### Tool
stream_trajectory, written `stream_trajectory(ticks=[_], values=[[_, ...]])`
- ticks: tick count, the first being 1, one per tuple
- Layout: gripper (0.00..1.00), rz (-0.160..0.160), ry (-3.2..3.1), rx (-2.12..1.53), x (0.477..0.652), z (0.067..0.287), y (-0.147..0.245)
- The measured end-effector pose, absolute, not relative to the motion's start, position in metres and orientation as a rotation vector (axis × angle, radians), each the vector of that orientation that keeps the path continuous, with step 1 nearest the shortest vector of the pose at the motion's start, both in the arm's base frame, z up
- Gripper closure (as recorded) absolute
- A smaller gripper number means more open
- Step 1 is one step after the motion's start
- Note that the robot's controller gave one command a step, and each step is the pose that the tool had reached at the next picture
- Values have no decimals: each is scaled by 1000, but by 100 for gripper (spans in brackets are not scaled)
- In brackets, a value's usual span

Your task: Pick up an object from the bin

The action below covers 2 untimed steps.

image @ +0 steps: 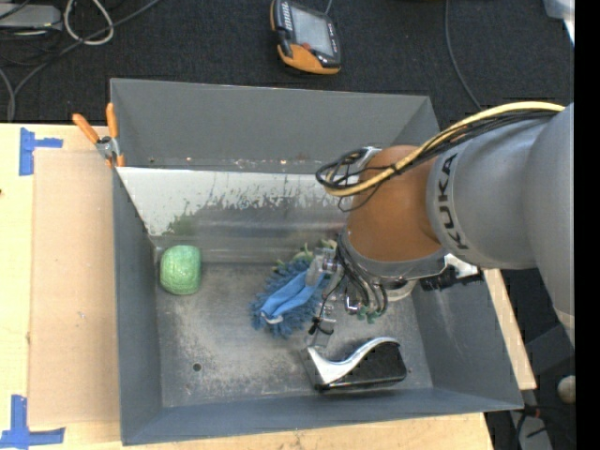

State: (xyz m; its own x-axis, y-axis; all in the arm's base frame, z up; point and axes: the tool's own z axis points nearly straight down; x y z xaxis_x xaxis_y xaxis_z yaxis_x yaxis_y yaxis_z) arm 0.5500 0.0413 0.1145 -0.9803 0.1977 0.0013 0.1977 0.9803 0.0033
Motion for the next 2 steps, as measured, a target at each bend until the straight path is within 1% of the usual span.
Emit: stream_trajectory(ticks=[1,2], values=[[0,-5,-3140,-153,553,82,66],[100,-5,-3118,-425,554,101,43]])
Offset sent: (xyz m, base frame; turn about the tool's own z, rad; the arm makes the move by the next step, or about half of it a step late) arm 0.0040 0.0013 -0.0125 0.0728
